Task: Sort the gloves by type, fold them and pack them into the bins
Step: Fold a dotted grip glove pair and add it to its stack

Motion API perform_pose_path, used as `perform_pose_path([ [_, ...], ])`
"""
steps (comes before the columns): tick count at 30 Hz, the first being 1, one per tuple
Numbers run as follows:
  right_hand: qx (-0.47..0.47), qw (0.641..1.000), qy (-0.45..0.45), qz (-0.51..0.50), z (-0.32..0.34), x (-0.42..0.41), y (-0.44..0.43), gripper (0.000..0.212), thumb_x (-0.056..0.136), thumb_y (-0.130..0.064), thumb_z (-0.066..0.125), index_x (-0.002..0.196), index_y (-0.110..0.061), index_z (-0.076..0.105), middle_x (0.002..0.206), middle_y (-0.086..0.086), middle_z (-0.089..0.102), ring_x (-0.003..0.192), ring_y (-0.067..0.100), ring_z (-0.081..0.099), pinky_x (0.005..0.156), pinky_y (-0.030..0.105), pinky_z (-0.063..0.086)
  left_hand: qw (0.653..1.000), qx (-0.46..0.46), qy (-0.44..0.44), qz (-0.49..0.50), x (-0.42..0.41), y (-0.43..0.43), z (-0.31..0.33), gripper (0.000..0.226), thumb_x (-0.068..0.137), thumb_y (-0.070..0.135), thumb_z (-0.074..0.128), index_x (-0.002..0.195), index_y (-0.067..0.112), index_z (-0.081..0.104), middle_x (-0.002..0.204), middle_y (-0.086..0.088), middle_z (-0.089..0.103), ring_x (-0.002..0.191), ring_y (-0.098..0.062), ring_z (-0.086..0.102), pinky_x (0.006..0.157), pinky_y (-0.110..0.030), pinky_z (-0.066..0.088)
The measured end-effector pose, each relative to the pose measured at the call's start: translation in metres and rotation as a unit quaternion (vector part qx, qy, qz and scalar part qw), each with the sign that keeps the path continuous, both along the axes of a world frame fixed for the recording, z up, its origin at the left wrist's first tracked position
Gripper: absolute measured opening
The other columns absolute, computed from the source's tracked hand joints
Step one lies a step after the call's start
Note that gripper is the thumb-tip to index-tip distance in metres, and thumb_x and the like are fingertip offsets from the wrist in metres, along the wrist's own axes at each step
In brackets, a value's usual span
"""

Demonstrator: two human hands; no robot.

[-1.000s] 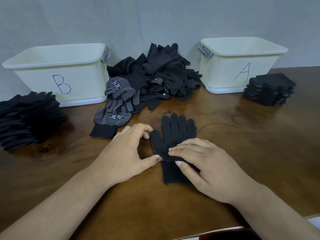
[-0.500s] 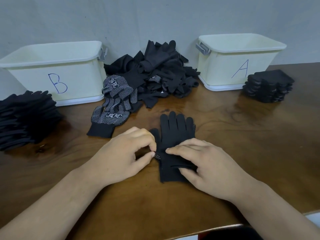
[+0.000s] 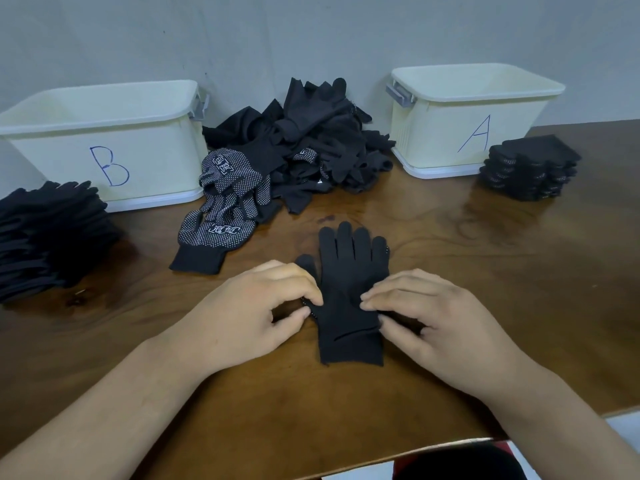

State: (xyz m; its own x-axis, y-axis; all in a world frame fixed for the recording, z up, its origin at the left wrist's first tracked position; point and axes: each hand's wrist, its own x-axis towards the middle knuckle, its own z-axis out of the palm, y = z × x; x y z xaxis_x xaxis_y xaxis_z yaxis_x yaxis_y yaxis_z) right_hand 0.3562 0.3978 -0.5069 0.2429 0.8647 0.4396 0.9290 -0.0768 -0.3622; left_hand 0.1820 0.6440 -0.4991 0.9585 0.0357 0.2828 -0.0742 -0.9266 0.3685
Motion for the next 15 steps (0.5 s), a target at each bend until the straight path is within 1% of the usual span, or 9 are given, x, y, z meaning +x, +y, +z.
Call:
perform_pose_path([
  [1,0.002,1.000,-0.008,0.003,0.0013,-0.0014,-0.0002,0.024,0.102,-0.033,0.065,0.120,-0.030,0.079,0.123,-0.022,0.072,0.122,-0.001,0.062,0.100,0.035,0.055,1.000,-0.002,0.001,0.002,0.0004,0.0000,0.0000,0.018,0.098,0.032,0.067,0.113,0.041,0.070,0.122,0.030,0.063,0.119,-0.001,0.057,0.081,-0.018,0.053],
  [3,0.002,1.000,-0.024,0.007,0.0031,-0.0028,-0.0006,0.024,0.102,-0.034,0.063,0.120,-0.030,0.079,0.122,-0.021,0.072,0.121,0.000,0.063,0.099,0.033,0.055,1.000,-0.001,0.000,0.006,0.0018,-0.0010,-0.0003,0.015,0.097,0.032,0.068,0.110,0.039,0.071,0.121,0.029,0.064,0.118,-0.001,0.058,0.087,-0.026,0.055],
  [5,-0.005,0.999,-0.031,0.010,0.0033,-0.0021,-0.0007,0.024,0.102,-0.033,0.063,0.119,-0.031,0.079,0.122,-0.022,0.073,0.120,0.000,0.063,0.098,0.033,0.055,1.000,-0.005,-0.003,0.011,0.0023,-0.0018,-0.0003,0.013,0.096,0.032,0.068,0.108,0.038,0.071,0.120,0.029,0.066,0.117,0.001,0.059,0.094,-0.027,0.053],
  [7,-0.021,0.999,-0.035,0.014,0.0030,-0.0021,-0.0002,0.024,0.100,-0.034,0.064,0.118,-0.032,0.080,0.121,-0.022,0.073,0.120,-0.001,0.063,0.097,0.033,0.055,1.000,-0.018,-0.002,0.015,0.0006,-0.0009,0.0014,0.013,0.096,0.030,0.070,0.106,0.037,0.072,0.120,0.029,0.067,0.119,0.004,0.059,0.095,-0.027,0.053],
  [8,-0.028,0.999,-0.036,0.016,0.0032,-0.0023,-0.0004,0.024,0.100,-0.034,0.065,0.118,-0.032,0.080,0.120,-0.022,0.074,0.118,-0.002,0.064,0.097,0.033,0.056,0.999,-0.028,0.003,0.015,-0.0010,0.0001,0.0022,0.013,0.096,0.028,0.071,0.106,0.037,0.071,0.121,0.029,0.067,0.121,0.004,0.059,0.093,-0.029,0.055],
  [10,-0.037,0.999,-0.033,0.020,0.0032,-0.0030,-0.0017,0.023,0.098,-0.033,0.066,0.116,-0.033,0.080,0.118,-0.022,0.074,0.116,-0.003,0.064,0.096,0.032,0.056,0.999,-0.042,0.016,0.011,-0.0036,0.0018,0.0022,0.016,0.095,0.025,0.073,0.104,0.038,0.071,0.123,0.030,0.066,0.123,0.001,0.059,0.084,-0.037,0.060],
  [12,-0.039,0.999,-0.024,0.025,0.0031,-0.0035,-0.0025,0.023,0.098,-0.028,0.066,0.115,-0.034,0.081,0.118,-0.023,0.073,0.115,-0.003,0.063,0.093,0.031,0.056,0.998,-0.050,0.024,0.002,-0.0042,0.0023,0.0012,0.018,0.095,0.021,0.074,0.103,0.037,0.071,0.125,0.030,0.065,0.125,-0.003,0.059,0.076,-0.040,0.062],
  [15,-0.026,0.999,0.007,0.027,0.0016,-0.0017,-0.0022,0.030,0.096,-0.019,0.059,0.110,-0.031,0.083,0.117,-0.023,0.072,0.113,0.001,0.064,0.087,0.027,0.057,0.997,-0.073,0.011,0.002,-0.0034,-0.0006,0.0037,0.021,0.096,0.016,0.072,0.102,0.035,0.074,0.125,0.028,0.064,0.128,-0.009,0.057,0.071,-0.043,0.062],
])
